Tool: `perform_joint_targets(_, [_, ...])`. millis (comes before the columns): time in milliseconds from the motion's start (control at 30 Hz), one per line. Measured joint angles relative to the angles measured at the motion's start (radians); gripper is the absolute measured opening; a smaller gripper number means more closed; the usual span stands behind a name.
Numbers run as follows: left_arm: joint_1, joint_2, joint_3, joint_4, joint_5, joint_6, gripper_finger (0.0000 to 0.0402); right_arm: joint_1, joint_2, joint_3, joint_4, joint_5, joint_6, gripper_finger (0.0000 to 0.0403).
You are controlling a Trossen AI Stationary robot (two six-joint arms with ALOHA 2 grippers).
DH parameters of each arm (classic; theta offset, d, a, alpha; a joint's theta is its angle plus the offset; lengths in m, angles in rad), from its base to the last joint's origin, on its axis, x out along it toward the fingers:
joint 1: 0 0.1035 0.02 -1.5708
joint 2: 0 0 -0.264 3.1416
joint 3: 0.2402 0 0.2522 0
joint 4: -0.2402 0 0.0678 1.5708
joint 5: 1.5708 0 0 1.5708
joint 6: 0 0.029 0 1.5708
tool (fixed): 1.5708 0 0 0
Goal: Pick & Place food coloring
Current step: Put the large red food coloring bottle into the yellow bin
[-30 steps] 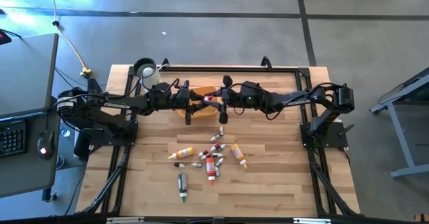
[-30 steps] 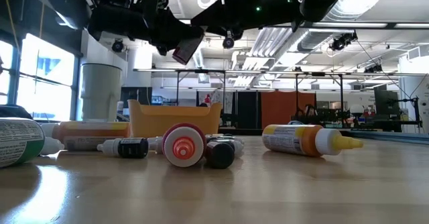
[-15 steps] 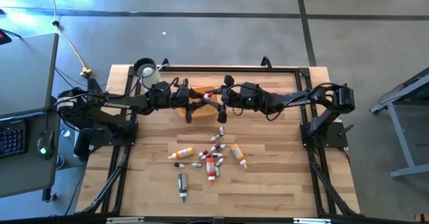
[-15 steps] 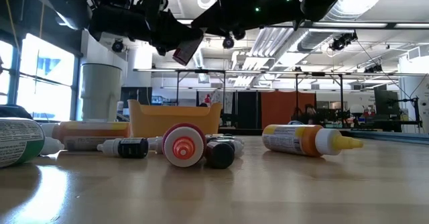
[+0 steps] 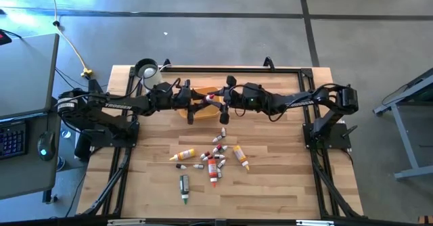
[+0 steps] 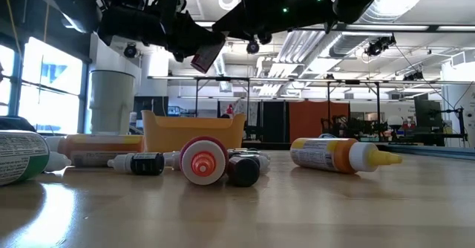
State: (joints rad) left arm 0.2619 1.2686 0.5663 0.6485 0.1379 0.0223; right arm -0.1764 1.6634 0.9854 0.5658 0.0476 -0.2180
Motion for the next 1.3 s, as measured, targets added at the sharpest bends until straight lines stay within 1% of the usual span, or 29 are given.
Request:
perform_joint_targets(200, [-0.001, 0.000, 0.000, 0.000, -0.030, 0.000, 0.0125, 0.000, 0.000, 0.000, -0.001, 0.002, 0.000, 0.0125])
perform_joint_targets(300, [-0.001, 0.000, 0.000, -0.004, -0.044, 0.025, 0.0125, -0.001, 0.000, 0.000, -0.002, 0.002, -0.001, 0.0123])
perform_joint_targets(367, [-0.001, 0.000, 0.000, -0.009, -0.044, 0.034, 0.0132, -0.001, 0.000, 0.000, -0.005, 0.003, 0.000, 0.0123])
perform_joint_targets(433, [-0.001, 0.000, 0.000, -0.013, -0.047, 0.034, 0.0148, -0.001, 0.000, 0.000, -0.011, 0.003, 0.024, 0.0123])
perform_joint_targets(600, [-0.001, -0.004, 0.003, -0.015, -0.055, 0.033, 0.0204, -0.002, 0.004, -0.005, -0.078, 0.024, 0.034, 0.0124])
perform_joint_targets(700, [-0.001, -0.004, 0.004, -0.030, -0.055, 0.034, 0.0229, -0.002, 0.005, -0.005, -0.102, 0.055, 0.034, 0.0123])
perform_joint_targets(767, [-0.001, -0.003, 0.003, -0.032, -0.078, 0.034, 0.0239, -0.002, 0.003, -0.003, -0.122, 0.090, 0.034, 0.0123])
perform_joint_targets(867, [-0.001, -0.004, 0.004, -0.032, -0.149, 0.054, 0.0244, -0.004, 0.003, -0.003, -0.156, 0.115, 0.034, 0.0123])
perform_joint_targets(933, [-0.001, -0.005, 0.016, -0.039, -0.200, 0.059, 0.0245, -0.010, 0.003, -0.003, -0.173, 0.101, 0.034, 0.0123])
perform_joint_targets(1000, [0.000, -0.005, 0.035, -0.039, -0.221, 0.060, 0.0245, -0.018, 0.003, -0.003, -0.210, 0.076, 0.034, 0.0123])
perform_joint_targets(1067, [0.000, -0.005, 0.050, -0.042, -0.214, 0.066, 0.0245, -0.028, 0.007, -0.003, -0.236, 0.065, 0.022, 0.0123])
perform_joint_targets(1167, [-0.001, -0.005, 0.081, -0.069, -0.196, 0.097, 0.0246, -0.041, 0.030, 0.006, -0.218, 0.058, -0.012, 0.0123])
perform_joint_targets(1300, [-0.001, -0.005, 0.136, -0.159, -0.207, 0.105, 0.0246, -0.064, 0.084, 0.074, -0.238, 0.058, -0.018, 0.0123])
